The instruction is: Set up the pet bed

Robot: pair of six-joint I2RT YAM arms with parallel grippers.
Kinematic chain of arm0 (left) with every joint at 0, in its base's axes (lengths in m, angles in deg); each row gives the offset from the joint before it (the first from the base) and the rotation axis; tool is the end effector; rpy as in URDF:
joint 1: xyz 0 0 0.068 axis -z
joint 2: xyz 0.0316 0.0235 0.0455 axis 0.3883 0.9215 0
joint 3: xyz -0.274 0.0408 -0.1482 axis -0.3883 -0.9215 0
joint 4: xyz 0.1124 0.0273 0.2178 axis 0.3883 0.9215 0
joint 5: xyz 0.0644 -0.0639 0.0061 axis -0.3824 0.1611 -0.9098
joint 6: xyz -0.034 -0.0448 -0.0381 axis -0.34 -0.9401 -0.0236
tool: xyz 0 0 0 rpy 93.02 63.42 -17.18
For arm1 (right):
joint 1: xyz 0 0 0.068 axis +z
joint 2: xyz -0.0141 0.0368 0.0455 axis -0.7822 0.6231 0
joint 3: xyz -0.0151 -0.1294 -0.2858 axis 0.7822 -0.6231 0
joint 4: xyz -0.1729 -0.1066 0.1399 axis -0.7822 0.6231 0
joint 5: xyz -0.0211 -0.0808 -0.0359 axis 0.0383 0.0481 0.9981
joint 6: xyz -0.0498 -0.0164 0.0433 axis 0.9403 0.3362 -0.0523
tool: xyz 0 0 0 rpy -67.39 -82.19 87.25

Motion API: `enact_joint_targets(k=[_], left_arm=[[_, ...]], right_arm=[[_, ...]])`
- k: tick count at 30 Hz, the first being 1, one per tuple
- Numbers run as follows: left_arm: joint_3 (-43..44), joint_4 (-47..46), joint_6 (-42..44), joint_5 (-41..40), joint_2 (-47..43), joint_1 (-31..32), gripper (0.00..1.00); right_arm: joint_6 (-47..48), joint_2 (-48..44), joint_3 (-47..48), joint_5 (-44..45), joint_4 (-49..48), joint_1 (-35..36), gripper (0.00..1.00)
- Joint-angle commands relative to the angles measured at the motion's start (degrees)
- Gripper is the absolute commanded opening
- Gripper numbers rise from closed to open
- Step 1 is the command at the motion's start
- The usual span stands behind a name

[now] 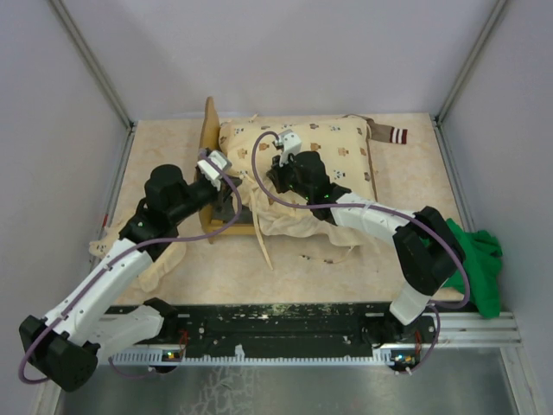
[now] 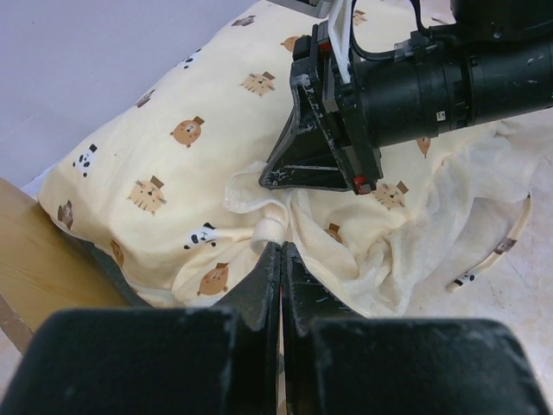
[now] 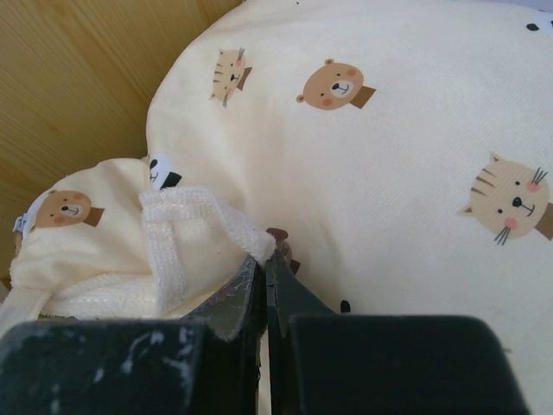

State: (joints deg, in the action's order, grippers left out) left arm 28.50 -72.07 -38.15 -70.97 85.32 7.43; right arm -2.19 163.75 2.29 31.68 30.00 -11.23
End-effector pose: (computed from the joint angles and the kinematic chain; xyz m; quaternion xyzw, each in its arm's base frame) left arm 0.1726 -0.1179 0.3899 0.3602 0.6691 -0.2004 0.6184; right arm 0.3023 0.2560 0.3137 -0.2235 0.7611 0.2470 0.5565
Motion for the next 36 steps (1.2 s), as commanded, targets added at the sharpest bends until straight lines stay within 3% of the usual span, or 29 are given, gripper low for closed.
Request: enact_joint_targets(k=[1,7,25,36], left_arm=[[0.11,-0.95,-1.76,-1.84,0.3,0.14,0.0],[-3.95,-0.44,-10.89,-4.91,-1.62,0.14,0.0],[-15.41,-5.73,-17.65,-8.12,-0.45,0.15,0.01],[-13.34,2.72,-19.11,-11.55,-3.47,0.19,0.43]], right_arm=[[0.84,-3.07,0.47,0.49,-2.08,-1.02,0.0],[0.77,-2.94,0.45,0.49,-2.29,-0.98,0.0],[0.71,-3.27,0.35,0.17,-1.71,-1.02,0.0],[0.6,-3.16,0.59,-0.11,-1.18,-1.01,0.0]])
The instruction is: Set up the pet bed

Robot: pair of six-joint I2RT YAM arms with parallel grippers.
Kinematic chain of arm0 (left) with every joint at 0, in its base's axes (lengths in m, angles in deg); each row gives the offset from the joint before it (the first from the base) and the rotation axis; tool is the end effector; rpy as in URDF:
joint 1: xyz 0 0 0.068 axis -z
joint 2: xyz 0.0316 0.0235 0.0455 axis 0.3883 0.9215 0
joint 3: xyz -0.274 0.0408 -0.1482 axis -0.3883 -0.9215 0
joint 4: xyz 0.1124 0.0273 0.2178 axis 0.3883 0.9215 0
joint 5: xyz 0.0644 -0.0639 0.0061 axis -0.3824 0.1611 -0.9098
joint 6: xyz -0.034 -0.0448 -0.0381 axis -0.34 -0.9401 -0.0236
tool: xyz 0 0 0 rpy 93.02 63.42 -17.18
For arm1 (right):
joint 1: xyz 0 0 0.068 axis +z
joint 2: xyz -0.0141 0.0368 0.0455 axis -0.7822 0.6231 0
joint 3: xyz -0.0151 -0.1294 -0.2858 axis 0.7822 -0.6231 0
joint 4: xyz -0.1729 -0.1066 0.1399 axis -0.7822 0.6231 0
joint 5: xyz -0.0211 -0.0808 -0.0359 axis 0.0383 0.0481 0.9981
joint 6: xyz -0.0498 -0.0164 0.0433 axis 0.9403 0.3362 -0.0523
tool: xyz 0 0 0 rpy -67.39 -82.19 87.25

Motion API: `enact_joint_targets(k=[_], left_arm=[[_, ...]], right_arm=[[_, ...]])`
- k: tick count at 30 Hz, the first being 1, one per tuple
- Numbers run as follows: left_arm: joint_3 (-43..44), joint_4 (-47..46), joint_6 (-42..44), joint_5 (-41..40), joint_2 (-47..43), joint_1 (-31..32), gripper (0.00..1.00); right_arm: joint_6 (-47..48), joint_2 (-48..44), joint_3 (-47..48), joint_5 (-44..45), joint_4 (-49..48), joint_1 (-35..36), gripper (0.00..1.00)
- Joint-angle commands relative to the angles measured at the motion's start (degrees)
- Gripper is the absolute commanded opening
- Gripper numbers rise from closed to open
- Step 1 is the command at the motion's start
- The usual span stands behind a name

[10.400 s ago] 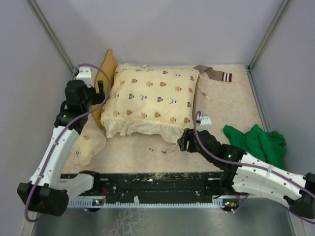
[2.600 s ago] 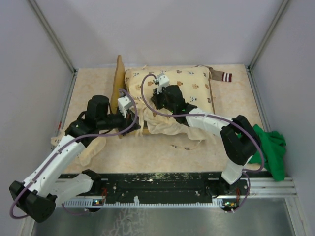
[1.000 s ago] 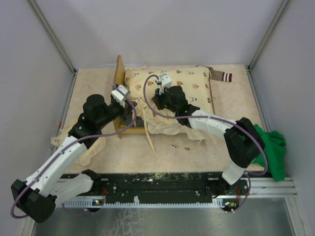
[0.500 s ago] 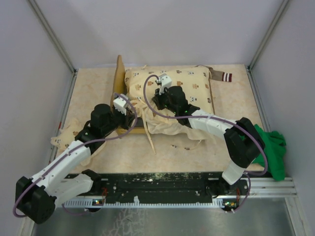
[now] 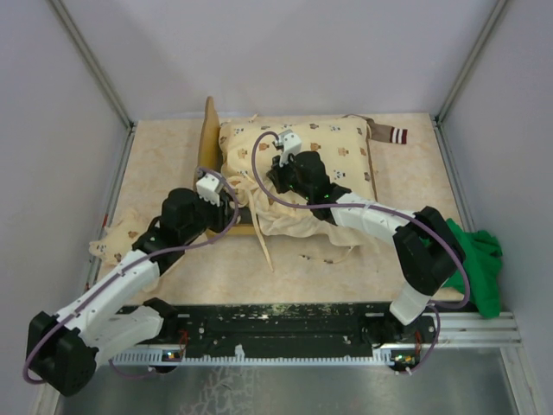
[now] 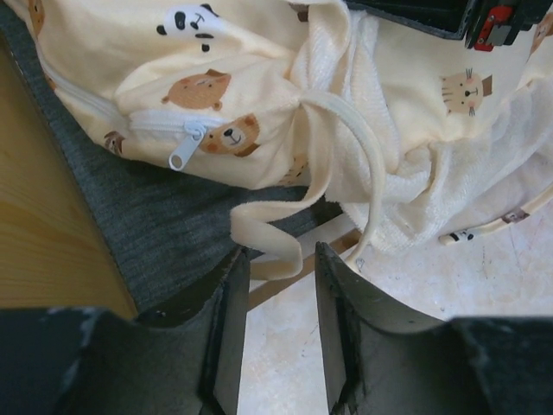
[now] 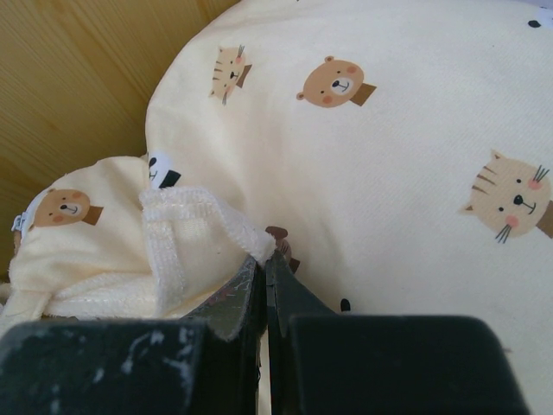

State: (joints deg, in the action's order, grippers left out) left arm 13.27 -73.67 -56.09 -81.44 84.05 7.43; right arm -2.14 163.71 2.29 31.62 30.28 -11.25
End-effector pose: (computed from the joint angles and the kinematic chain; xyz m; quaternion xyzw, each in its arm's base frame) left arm 0.1706 -0.1053 0.3016 0.2057 0.8007 -0.2068 0.5232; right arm 0.3021 0.2557 0.3134 -0.2243 0.7622 0.2463 0.5550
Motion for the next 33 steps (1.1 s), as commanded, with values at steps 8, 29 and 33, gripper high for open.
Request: enact_joint_targets(k=[8,29,33], left_arm=[[-3.19,5.18,-6.25,1.19,-7.24,0.22,0.45],[-19.5,-15.77,-16.55,-8.52,-7.43,0.31,0.42],[-19.56,-21.69,-13.83,-16.23,-2.96,0.22,0.33]], right_arm=[[0.15,-3.29,0.92,-0.47,-0.97,-1.01,0.0],[0.08,-3.33,2.82,-0.13,2.02,-1.01,0.0],[0.55,-3.76,3.77,-0.15,2.39,-0.95,0.0]])
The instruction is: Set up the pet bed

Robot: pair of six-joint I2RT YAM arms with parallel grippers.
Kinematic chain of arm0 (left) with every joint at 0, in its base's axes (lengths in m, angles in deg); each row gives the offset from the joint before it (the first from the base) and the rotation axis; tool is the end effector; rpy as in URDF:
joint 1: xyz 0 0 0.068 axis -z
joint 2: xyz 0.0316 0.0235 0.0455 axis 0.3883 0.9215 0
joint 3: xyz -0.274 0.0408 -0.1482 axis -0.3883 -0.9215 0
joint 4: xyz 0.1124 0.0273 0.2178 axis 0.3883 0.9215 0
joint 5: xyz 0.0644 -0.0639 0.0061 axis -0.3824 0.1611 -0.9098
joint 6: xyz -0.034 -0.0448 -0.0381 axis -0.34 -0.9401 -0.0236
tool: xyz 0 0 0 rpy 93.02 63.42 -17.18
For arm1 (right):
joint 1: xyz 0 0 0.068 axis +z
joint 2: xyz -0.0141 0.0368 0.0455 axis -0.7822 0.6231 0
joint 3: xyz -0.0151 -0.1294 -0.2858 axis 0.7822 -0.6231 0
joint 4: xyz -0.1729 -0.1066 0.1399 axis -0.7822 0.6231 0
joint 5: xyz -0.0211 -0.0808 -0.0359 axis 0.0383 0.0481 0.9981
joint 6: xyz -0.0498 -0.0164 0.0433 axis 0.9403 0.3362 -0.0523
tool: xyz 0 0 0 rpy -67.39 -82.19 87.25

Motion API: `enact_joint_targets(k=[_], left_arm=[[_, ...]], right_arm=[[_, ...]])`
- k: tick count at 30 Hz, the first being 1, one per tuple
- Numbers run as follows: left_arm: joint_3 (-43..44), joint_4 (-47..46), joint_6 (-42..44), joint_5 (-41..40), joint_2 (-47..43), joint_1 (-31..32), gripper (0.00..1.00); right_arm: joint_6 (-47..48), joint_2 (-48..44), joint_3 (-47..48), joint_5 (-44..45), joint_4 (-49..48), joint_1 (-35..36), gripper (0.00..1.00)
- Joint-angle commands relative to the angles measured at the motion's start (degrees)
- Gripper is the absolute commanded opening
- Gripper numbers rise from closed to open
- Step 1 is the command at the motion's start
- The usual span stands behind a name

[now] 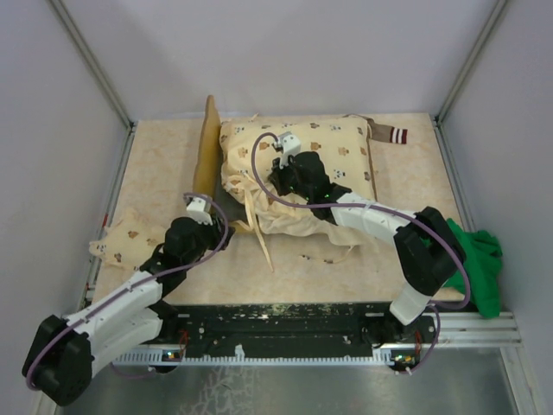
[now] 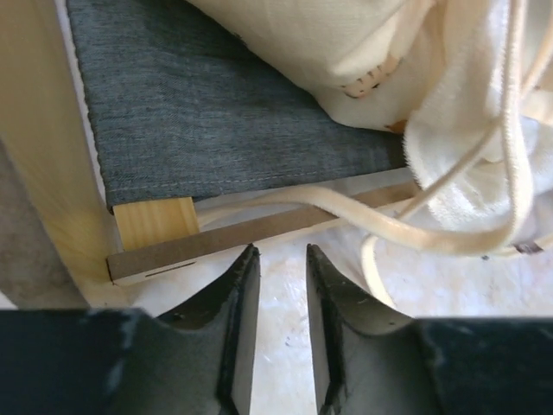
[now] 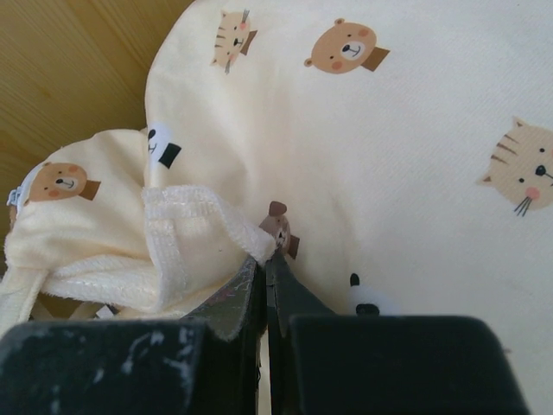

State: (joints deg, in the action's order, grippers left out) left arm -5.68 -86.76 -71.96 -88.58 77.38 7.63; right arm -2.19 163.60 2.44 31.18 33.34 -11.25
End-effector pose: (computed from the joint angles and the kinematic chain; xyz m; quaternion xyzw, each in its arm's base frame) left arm 0.1426 -0.0818 0.2313 0.0594 0.8210 -0.2343 0.5172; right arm 0.3003 0.2547 0.3084 -0.2302 0.7757 0.2415 0.5357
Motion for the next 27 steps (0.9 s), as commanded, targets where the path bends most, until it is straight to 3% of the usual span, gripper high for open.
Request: enact_joint_targets(k=[1,6,11,14,20,22,27], left_arm=[[0.1,-8.8,1.78,-10.88,5.06,0.03,0.3],[1.91,-14.39,4.18,-12.28,11.59,-0.19,0.24],[5.0,-18.81,6.32,-10.46,17.33,-1.44,0.27],[6.74,-15.09,6.43,-6.96,16.38,-1.47,0.34],[2.3,-9.03,1.53,1.93,8.44,-1.13,0.39],[1.97,-5.57,2.36,1.23,4.82,-1.12,0.4],[9.01,8.05,7.37,-9.53,-2.37,-1.12,0.44]], right_arm=[[0.88,-3.7,3.7,0.32,-0.66,-1.0,0.0],[1.64,-3.71,4.12,0.99,-0.31,-1.01,0.0],[1.48,-3.35,3.23,0.65,-1.57,-1.0,0.0],[1.46,-2.87,2.99,0.5,-1.6,-1.01,0.0],[1.25,-2.74,2.09,0.49,-2.48,-1.01,0.0],[1.12,-2.77,2.09,0.32,-2.31,-1.01,0.0],[0.89,-2.77,2.85,-0.02,-1.84,-0.99,0.0]])
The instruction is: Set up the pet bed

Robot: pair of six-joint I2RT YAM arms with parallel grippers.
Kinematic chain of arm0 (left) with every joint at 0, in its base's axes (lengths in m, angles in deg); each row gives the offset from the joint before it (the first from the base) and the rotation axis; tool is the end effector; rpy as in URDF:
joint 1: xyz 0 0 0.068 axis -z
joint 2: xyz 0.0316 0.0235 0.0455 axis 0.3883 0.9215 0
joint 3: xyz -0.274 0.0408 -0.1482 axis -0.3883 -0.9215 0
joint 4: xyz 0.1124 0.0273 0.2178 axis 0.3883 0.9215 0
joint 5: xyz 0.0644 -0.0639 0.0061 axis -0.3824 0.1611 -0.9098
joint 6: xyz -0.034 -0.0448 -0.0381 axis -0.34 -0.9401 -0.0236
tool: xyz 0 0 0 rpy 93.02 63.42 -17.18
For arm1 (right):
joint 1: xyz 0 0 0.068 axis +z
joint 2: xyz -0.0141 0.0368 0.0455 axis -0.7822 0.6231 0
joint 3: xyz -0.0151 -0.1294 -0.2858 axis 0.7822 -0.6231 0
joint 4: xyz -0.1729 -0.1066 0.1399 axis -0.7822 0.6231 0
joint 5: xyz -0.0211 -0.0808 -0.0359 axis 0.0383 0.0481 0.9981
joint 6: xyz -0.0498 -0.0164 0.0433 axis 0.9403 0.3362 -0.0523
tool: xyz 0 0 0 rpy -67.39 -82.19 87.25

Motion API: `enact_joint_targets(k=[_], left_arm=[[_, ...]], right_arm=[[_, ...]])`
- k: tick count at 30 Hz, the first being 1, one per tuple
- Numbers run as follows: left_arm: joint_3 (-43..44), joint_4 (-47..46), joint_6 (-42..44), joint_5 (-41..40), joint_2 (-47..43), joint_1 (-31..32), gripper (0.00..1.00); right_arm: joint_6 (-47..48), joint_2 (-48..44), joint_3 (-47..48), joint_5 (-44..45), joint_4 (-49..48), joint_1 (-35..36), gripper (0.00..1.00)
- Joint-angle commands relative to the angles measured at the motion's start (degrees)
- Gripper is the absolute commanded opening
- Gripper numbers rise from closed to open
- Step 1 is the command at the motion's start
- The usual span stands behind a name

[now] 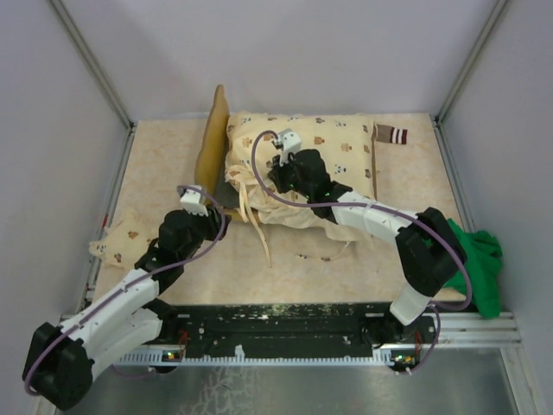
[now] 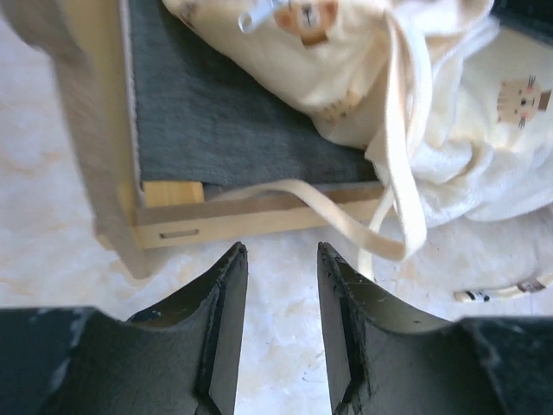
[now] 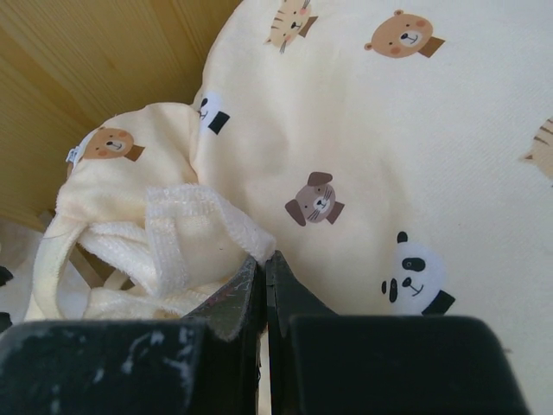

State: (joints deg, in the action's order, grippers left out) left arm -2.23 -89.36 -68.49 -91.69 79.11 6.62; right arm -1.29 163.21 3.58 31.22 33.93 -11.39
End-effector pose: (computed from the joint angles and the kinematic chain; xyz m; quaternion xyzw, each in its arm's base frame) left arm 0.1558 -0.0825 0.2534 0.0580 0.7988 -0.2063 0.5621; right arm 0.3012 0.2542 0.3167 -0.2338 0.7695 0.2390 0.5441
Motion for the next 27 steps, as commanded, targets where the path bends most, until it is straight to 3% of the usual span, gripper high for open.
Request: enact_joint_targets(k=[1,9,19,22,24,27], left_arm=[[7.45,12.59,4.98,-7.73,-4.97,-0.12,0.46],[13.57,13.4,11.38,-18.16,-7.2,-0.04,0.61],[15.88,5.74,16.16,-20.01,4.6,-2.64,0.65],[16.32,4.45,17.54,-18.98,7.91,-3.44,0.58],[16.65,3.98,18.61,-17.44,9.34,-3.46,0.48],[17.58,5.45,19.38,-11.39,8.03,-3.41,0.2]], right_arm=[[-0.1,-2.35,2.02,-0.16,-2.39,-0.77,0.0],[-0.73,-1.95,4.68,-0.83,0.02,-0.79,0.0],[-0.01,-2.66,3.54,-0.26,1.55,-0.85,0.0],[-1.26,-1.98,2.71,-1.66,0.27,-0.79,0.0],[-1.93,-1.66,1.72,-2.45,-0.9,-0.79,0.0],[-2.01,-1.63,1.81,-1.45,-0.6,-0.78,0.0]])
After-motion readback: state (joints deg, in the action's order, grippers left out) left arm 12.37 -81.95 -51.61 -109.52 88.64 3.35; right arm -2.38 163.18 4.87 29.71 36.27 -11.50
